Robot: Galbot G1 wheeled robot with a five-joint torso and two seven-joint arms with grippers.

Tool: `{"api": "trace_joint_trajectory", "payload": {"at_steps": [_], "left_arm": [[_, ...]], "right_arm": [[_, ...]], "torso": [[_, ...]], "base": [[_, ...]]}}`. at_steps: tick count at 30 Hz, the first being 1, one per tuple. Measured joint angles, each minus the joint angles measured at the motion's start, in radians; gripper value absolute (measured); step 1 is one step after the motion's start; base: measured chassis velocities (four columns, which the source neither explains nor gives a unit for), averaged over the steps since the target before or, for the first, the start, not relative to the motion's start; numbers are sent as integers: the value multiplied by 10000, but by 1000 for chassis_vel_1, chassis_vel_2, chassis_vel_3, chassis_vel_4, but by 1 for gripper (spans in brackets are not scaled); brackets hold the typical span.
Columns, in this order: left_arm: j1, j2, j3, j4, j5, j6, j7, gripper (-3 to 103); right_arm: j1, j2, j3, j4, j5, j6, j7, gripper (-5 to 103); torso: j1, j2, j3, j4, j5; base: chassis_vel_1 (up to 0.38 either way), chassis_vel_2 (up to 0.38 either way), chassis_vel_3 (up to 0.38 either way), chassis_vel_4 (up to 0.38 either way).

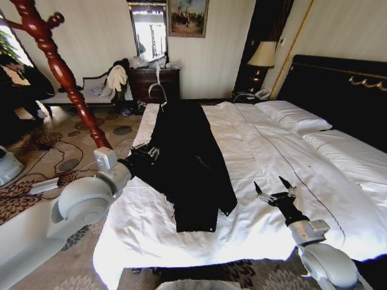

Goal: Pick up the clothes from the bed and hang them on the clothes hanger.

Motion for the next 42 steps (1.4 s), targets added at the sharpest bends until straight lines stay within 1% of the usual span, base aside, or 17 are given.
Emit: {"api": "trace_joint_trajectory", "payload": {"at_steps": [2, 4, 6, 8, 9, 13, 16, 18, 20, 22, 25, 32, 35, 36, 38, 40, 42], "left_arm": [[-285, 35, 17, -35, -633, 287, -759, 18], [-413, 47, 30, -36, -841, 401, -912, 18], [-782, 96, 57, 21, -1298, 644, -1084, 18], [-1463, 95, 113, 238, -2133, 1015, -1323, 18], [-1463, 95, 113, 238, -2133, 1015, -1323, 18], [-2980, -279, 339, 930, -3208, 1483, -1631, 18], [-3376, -389, 349, 1276, -3303, 1659, -1709, 18], [-3520, -275, 245, 1499, -3345, 1837, -1841, 18], [-3700, -175, 181, 1743, -3374, 1991, -1919, 18], [-3856, -164, 158, 1900, -3396, 2089, -1928, 18], [-4406, -127, 188, 2403, -3516, 2306, -1794, 18], [-5586, -38, 413, 2976, -4373, 2675, -1506, 18], [-6484, -293, 773, 3456, -4734, 2916, -1460, 18], [-6484, -293, 773, 3456, -4734, 2916, -1460, 18], [-7133, -616, 1091, 3905, -4953, 3089, -1697, 18], [-7348, -764, 1173, 4082, -5120, 3178, -1861, 18], [-8016, -1221, 1441, 4614, -5784, 3506, -2448, 18]], "right_arm": [[12, -10, -8, 0, 3, -6, 8, 100], [16, -11, -10, 0, 4, -10, 11, 100], [19, -16, -15, 0, 11, -21, 18, 100], [25, -22, -19, 0, 17, -31, 27, 100], [25, -22, -19, 0, 17, -31, 27, 100], [36, -29, -24, 0, 26, -44, 35, 100], [37, -31, -26, 0, 29, -48, 39, 100], [39, -32, -27, 0, 31, -52, 43, 100], [43, -34, -28, 0, 32, -54, 45, 100], [44, -35, -29, 0, 33, -55, 46, 100], [45, -36, -32, 0, 35, -59, 50, 100], [48, -40, -36, 0, 40, -64, 56, 100], [51, -43, -36, -1, 43, -68, 60, 100], [51, -43, -36, -1, 43, -68, 60, 100], [51, -43, -37, -2, 45, -69, 62, 100], [52, -44, -37, -2, 46, -70, 62, 100], [55, -44, -37, -3, 47, -71, 62, 100]], "torso": [[0, 0, 0, 0, 0], [1, 0, 0, 1, 0], [0, -1, 0, 0, 0], [0, 0, 0, 1, 1], [0, 0, 0, 1, 1], [1, -2, 0, -2, 2], [1, -2, 0, -7, 2], [3, -2, 1, -4, 0], [1, -2, 1, 8, 0], [2, -2, 0, 8, -2], [3, -2, 1, -2, -2], [1, -2, 0, 3, -2], [2, -2, 1, 1, 0], [2, -2, 1, 1, 0], [1, -2, 1, -1, 1], [1, -2, 1, -1, 0], [1, -2, 1, 3, 0]], "base": [[0, 0, 0, 0], [0, 0, 0, 0], [0, 0, 0, 0], [0, 0, 0, 0], [0, 0, 0, 0], [0, 0, 0, 0], [0, 0, 0, 0], [0, 0, 0, 0], [0, 0, 0, 0], [0, 0, 0, 0], [0, 0, 0, 0], [0, 0, 0, 0], [0, 0, 0, 0], [0, 0, 0, 0], [0, 0, 0, 0], [0, 0, 0, 0], [0, 0, 0, 0]]}}
